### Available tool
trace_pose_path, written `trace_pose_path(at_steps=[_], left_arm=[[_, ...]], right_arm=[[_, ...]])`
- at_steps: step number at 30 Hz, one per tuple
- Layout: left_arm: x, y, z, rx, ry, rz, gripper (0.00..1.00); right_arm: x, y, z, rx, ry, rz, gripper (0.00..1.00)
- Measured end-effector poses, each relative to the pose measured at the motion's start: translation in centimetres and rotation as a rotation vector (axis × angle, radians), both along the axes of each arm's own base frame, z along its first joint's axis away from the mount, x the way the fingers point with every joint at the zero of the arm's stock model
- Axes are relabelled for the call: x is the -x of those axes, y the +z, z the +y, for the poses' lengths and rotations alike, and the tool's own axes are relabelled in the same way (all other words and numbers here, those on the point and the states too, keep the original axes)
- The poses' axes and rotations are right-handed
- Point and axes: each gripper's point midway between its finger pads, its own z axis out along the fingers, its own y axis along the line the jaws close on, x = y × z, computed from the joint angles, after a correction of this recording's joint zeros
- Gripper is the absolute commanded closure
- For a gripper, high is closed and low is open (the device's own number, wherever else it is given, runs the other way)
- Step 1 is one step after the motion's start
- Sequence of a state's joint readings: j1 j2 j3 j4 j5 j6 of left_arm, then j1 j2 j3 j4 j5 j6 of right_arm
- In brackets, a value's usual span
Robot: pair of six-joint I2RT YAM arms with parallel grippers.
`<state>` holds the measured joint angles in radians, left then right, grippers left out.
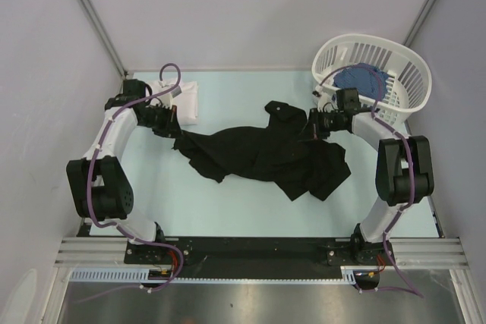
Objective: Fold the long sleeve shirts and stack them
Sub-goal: Flatten the shirt out
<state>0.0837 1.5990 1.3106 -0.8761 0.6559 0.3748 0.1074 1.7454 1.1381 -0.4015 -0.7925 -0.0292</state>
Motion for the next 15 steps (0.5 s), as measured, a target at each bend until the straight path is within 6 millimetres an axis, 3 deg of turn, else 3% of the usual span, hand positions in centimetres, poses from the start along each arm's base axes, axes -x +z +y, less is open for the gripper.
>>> trace_pose_path(at_steps=[8,11,15], left_arm=[[0.0,-0.1,0.1,-0.006,0.003,0.000,1.00],[-0.2,-0.1,0.1,-0.006,0.004,-0.002,1.00],[-0.5,-0.5,0.1,-0.002,0.009,0.002,1.00]], right_arm=[[-7.4,8.9,4.1,-0.132,-0.013,-0.268,1.00],[-10.3,9.8,5.8,-0.154,-0.003,-0.334,1.00],[-11.3,6.3,7.0,-0.145,-0.001,-0.273,0.60]])
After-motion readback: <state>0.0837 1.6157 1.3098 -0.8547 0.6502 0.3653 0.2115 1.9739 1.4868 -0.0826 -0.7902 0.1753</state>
